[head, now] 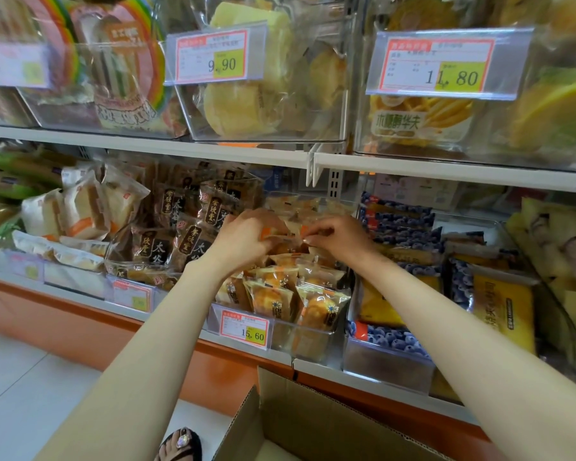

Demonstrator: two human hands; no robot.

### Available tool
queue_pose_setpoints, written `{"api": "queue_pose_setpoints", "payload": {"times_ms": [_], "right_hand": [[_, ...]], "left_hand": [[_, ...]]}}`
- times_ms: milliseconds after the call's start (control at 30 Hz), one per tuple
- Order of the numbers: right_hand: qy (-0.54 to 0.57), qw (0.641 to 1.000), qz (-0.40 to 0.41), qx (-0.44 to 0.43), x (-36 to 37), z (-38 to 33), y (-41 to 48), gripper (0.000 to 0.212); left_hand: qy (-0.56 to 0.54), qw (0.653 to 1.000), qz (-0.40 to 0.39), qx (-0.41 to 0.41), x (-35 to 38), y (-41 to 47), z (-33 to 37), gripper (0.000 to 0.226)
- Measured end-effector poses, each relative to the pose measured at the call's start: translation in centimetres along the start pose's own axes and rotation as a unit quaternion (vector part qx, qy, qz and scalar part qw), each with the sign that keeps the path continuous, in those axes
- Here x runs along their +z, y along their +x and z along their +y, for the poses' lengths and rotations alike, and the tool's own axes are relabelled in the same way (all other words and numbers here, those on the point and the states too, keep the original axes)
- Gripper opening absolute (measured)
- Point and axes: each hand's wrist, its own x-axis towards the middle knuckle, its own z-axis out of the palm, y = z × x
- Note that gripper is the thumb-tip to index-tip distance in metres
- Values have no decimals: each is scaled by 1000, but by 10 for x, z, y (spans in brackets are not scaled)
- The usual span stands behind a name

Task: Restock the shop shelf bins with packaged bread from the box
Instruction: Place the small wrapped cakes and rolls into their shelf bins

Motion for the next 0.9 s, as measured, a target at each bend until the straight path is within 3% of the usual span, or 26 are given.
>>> {"api": "queue_pose_setpoints", "payload": {"times_ms": [233, 467, 600, 700, 900], "right_hand": [[-15, 999, 38, 24, -5, 0, 1, 19], [-131, 991, 12, 10, -12, 6, -2, 16], [-82, 996, 20, 4, -16, 10, -1, 16], [-44, 998, 52, 2, -18, 11, -4, 18], [-23, 996, 87, -1, -27, 16, -4, 19]], "left_hand": [[42, 997, -64, -6, 2, 2, -2, 33], [-6, 998, -65, -2, 7, 8, -9, 26], [-3, 999, 2, -40, 9, 23, -2, 39], [72, 994, -34, -73, 13, 42, 9, 46], [118, 989, -59, -66, 29, 65, 9, 30]]}}
